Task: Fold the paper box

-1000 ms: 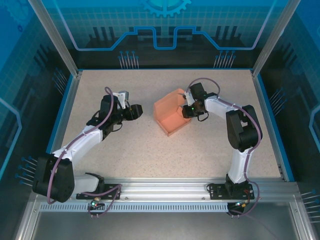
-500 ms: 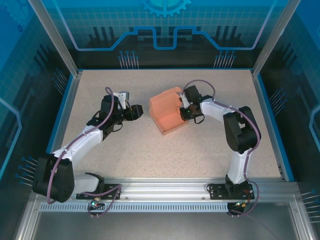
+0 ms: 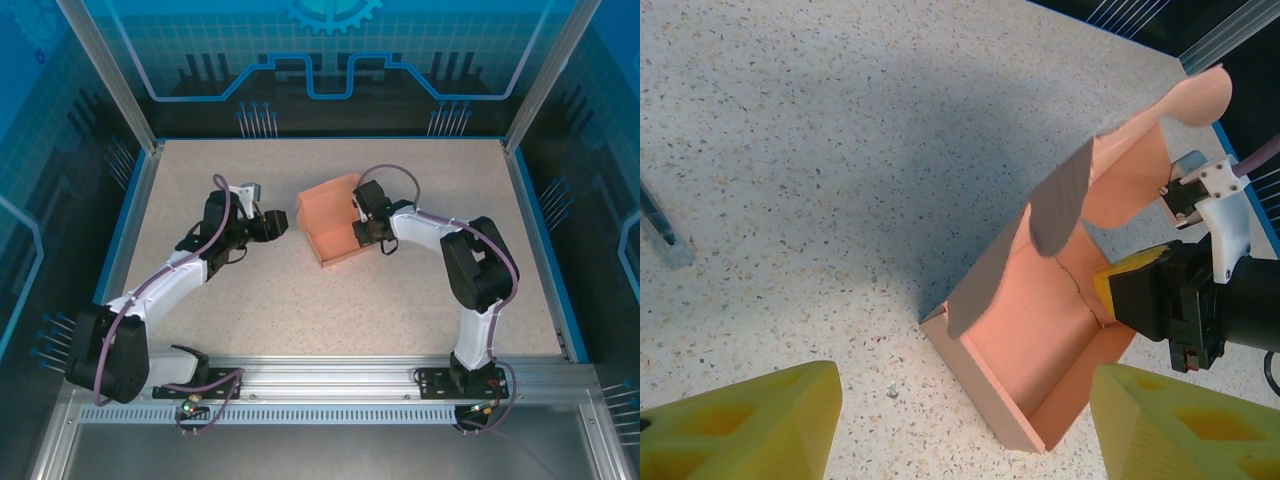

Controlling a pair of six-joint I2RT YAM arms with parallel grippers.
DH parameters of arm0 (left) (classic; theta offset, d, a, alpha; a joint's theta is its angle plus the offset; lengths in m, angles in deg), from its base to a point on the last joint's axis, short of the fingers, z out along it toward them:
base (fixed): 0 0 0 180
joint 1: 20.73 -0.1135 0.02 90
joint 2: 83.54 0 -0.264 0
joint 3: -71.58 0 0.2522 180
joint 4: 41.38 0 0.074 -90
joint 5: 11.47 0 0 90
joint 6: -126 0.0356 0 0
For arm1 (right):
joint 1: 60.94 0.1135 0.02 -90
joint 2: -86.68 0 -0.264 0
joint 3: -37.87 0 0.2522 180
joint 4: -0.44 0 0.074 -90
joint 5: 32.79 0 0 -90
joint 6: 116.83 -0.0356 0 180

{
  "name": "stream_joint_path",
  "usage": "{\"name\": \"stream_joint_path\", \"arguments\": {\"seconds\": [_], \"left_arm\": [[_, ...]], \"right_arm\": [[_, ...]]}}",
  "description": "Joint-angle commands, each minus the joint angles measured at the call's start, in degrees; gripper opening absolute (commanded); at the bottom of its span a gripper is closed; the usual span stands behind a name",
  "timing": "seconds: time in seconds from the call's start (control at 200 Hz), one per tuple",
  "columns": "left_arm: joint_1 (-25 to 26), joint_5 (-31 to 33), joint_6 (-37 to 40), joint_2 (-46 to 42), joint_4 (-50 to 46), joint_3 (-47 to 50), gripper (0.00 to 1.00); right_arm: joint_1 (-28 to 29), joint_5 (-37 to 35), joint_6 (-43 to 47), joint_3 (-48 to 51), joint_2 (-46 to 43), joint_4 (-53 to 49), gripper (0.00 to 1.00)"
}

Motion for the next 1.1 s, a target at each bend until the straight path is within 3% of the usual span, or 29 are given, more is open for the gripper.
{"name": "stream_joint_path", "arguments": {"seconds": [0.0, 0.17, 0.535, 0.846, 1.096], "left_arm": [[0.55, -0.53, -0.12, 0.85, 1.12, 0.34, 0.68], [0.61, -0.23, -0.02, 0.86, 0.97, 0.44, 0.68], [0.64, 0.10, -0.01, 2.18, 1.30, 0.28, 0.68], [0.64, 0.82, -0.19, 3.36, 2.30, 0.46, 0.68], [0.64, 3.07, -1.35, 4.96, 3.64, 0.65, 0.68]], "right_arm": [[0.79, -8.59, -0.94, 2.56, 1.60, -4.38, 0.10], [0.93, -9.19, -0.29, 2.69, 1.33, -3.51, 0.10], [-3.12, 5.76, -3.17, 3.77, -3.28, 3.18, 0.29], [-5.46, 13.24, -4.58, 6.27, -6.30, 6.20, 0.43], [-6.63, 19.09, -5.28, 7.59, -6.82, 8.39, 0.47]]}}
